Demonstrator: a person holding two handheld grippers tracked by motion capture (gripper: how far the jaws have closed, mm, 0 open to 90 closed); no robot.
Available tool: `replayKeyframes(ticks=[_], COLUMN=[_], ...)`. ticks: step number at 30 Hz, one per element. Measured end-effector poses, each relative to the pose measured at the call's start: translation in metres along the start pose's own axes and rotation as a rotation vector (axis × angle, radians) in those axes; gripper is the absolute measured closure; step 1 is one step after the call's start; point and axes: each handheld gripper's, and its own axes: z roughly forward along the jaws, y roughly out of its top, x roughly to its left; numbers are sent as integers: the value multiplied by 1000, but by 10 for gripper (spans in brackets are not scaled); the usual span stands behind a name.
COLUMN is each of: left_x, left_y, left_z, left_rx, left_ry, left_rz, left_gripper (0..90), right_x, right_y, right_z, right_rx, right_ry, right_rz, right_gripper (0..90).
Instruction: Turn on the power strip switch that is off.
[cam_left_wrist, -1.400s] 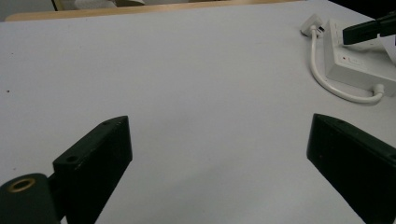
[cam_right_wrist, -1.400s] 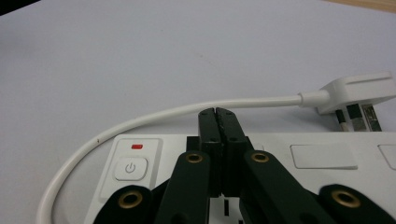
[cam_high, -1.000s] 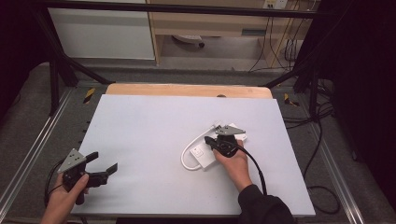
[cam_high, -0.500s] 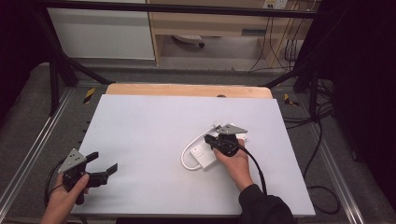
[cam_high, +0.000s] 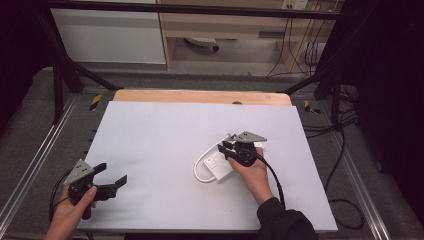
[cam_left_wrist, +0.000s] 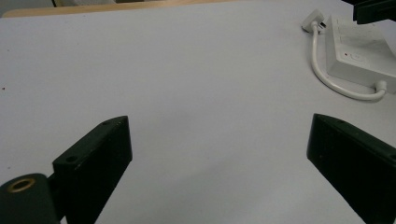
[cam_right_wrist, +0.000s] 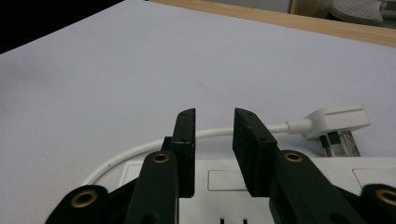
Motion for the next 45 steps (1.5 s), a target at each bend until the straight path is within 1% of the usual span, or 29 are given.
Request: replayKeyframes(ticks=[5,13,19,23,25,27,28,30,36,39,42,45], left_x=[1,1,1,1,1,1,1,1,1,1,1,1], left_y=[-1,-1,-1,-1,-1,-1,-1,-1,-1,-1,-1,-1], left_z=[0,0,0,0,-1,-1,-1,-1,-1,-1,0,0], left_rx=[1,1,2,-1,0,-3,-3,0,1,2,3,2], left_ry=[-3,-3,-3,-4,-2,-4,-4,-4,-2,-2,-2,-3], left_rz=[-7,-4,-5,-9,-9,-11,-10,-8,-10,-12,-12,-12], left_gripper=[69,69,69,70,69,69,69,69,61,61,61,61], right_x=[0,-2,-1,-1,-1,0,0,0,1,2,2,2], right_y=[4,8,12,14,16,17,18,19,21,23,25,27], right_z=[-4,-9,-14,-17,-18,-20,-21,-22,-24,-26,-29,-33], right_rx=[-10,-18,-38,-41,-44,-45,-46,-41,-39,-35,-39,-44], right_ry=[-8,-13,-26,-39,-45,-40,-43,-64,-86,-109,-120,-126], right_rz=[0,30,31,40,34,41,40,26,38,28,34,34], right_gripper=[590,455,398,366,346,326,316,285,174,112,72,56])
